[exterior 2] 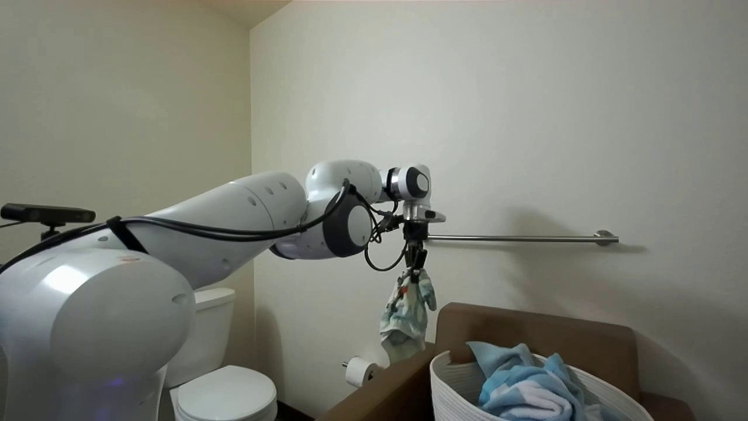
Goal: Pick up the cloth from the basket and put it on the sofa
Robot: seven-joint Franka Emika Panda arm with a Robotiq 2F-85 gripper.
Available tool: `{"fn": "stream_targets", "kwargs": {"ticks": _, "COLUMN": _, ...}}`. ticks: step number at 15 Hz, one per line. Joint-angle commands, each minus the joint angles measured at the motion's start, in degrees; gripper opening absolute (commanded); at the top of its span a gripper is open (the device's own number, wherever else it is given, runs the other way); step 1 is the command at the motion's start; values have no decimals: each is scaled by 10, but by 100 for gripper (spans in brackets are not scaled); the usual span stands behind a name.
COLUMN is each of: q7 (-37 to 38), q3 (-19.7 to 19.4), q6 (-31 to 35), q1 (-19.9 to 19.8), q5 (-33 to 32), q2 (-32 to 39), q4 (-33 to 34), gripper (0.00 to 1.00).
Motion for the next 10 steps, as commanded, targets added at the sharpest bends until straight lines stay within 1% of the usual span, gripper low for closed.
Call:
{"fn": "stream_targets", "kwargs": {"ticks": 1, "q7": -60, "q3": -11, "q6": -61, "q1": 26, "q5": -28, "q2": -11, "q4": 0, "gripper": 3}}
{"fn": "stream_targets", "kwargs": {"ticks": 5, "q7": -112, "q3": -19, "q6": -111, "q1": 50, "q5": -51, "q2": -4, "q4": 0, "gripper": 3}}
{"fn": "stream_targets", "kwargs": {"ticks": 7, "q7": -137, "q3": -24, "q6": -124, "q1": 57, "q5": -62, "q2": 3, "q4": 0, "gripper": 3}}
{"fn": "stream_targets", "kwargs": {"ticks": 9, "q7": -136, "q3": -32, "q6": -121, "q1": 63, "q5": -74, "q2": 12, "q4": -2, "gripper": 3}}
{"fn": "stream_targets", "kwargs": {"ticks": 10, "q7": -119, "q3": -36, "q6": -119, "q1": 66, "q5": -78, "q2": 16, "q4": -3, "gripper": 3}}
